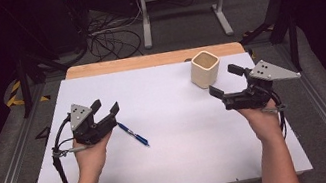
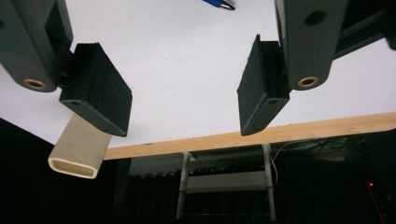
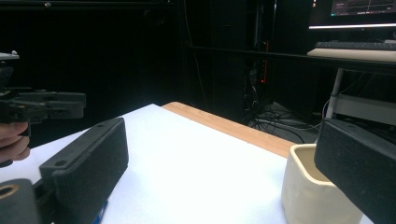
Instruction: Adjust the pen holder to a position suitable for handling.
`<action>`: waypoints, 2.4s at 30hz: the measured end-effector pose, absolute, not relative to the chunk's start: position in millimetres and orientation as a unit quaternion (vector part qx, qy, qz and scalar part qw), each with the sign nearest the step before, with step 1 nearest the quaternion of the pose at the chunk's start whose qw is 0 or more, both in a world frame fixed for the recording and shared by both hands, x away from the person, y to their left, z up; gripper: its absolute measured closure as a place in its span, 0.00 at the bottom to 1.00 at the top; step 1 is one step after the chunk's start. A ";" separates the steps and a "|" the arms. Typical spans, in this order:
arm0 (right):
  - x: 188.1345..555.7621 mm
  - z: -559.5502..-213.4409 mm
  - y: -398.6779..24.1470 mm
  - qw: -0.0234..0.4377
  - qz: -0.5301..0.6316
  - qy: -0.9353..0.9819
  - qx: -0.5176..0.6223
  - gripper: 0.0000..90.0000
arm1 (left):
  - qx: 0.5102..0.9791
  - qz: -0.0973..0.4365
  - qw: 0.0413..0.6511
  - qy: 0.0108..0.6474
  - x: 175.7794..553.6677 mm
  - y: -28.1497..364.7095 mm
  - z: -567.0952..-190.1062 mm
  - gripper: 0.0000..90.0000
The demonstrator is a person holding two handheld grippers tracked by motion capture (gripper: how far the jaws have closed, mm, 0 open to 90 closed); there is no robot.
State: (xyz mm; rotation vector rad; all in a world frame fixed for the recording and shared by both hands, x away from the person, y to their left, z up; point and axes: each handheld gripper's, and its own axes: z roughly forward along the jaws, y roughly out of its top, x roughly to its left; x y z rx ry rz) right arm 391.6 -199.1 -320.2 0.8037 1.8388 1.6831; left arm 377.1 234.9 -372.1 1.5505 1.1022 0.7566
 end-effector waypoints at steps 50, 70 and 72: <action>390.9 -319.7 -195.3 0.264 0.609 0.685 0.302 0.04 | 0.667 0.266 0.426 0.550 399.2 218.2 -419.9 0.49; 392.6 -321.2 -193.1 0.260 0.604 0.689 0.304 0.04 | 0.668 0.234 0.399 0.583 412.0 221.1 -439.1 0.53; 392.7 -321.3 -193.0 0.259 0.604 0.690 0.304 0.04 | 0.669 0.233 0.395 0.585 412.7 220.4 -440.6 0.53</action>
